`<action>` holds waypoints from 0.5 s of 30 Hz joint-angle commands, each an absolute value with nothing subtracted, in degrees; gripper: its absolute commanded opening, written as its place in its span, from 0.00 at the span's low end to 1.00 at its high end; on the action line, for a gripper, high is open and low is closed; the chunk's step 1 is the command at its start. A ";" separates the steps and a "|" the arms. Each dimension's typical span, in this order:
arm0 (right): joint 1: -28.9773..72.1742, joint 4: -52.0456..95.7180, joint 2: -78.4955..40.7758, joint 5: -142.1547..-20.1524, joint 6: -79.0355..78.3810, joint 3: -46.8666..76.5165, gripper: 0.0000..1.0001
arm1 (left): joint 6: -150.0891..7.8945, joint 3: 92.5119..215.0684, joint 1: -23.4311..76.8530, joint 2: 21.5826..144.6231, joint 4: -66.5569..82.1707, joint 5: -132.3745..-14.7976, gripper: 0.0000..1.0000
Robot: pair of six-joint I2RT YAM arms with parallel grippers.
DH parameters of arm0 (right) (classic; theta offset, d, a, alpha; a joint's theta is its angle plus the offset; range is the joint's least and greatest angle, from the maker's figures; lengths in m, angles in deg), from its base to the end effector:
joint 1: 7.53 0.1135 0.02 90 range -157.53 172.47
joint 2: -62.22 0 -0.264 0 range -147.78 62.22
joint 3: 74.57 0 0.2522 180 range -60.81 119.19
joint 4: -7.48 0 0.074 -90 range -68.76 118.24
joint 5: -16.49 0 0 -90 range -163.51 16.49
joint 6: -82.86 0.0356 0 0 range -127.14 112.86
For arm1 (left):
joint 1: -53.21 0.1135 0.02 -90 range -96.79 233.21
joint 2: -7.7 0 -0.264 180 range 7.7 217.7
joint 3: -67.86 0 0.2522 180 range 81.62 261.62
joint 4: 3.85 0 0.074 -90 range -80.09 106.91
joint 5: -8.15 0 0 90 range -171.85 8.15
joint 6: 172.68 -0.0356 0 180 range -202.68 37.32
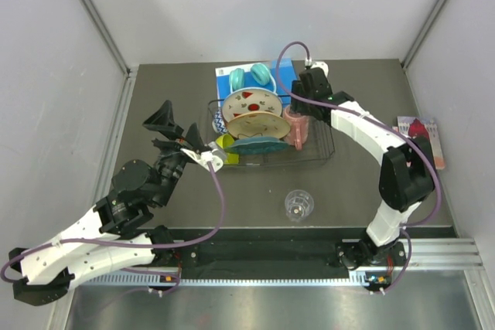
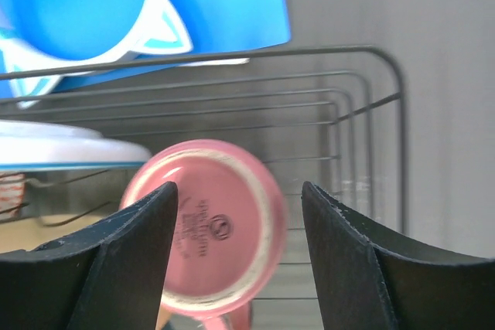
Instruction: Load the mixed dishes into the dish rack
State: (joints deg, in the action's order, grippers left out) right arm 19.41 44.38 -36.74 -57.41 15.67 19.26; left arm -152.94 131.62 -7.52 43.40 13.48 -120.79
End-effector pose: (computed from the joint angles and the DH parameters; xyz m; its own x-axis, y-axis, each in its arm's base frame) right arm 0.3545 0.1691 0.2793 -0.6477 0.0886 -0.7567 -0.0006 0.9932 0.1168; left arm 0.0821 -0.1008 0.4051 0.3852 0.8101 -0.4420 0.0415 0.4632 0.8853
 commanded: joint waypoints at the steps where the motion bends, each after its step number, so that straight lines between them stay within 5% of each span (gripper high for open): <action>1: 17.52 46.29 -36.31 -52.69 10.97 21.72 0.64 | -152.99 131.63 -7.08 42.68 10.35 -121.58 0.98; 15: 17.52 47.34 -24.35 -53.04 8.86 12.14 0.64 | -154.31 131.19 -7.08 43.38 7.28 -120.96 0.98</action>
State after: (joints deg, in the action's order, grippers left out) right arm 18.08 46.58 -28.17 -53.87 10.22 12.62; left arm -153.40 131.53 -7.23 43.42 12.41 -120.72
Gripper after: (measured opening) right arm 0.641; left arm 0.978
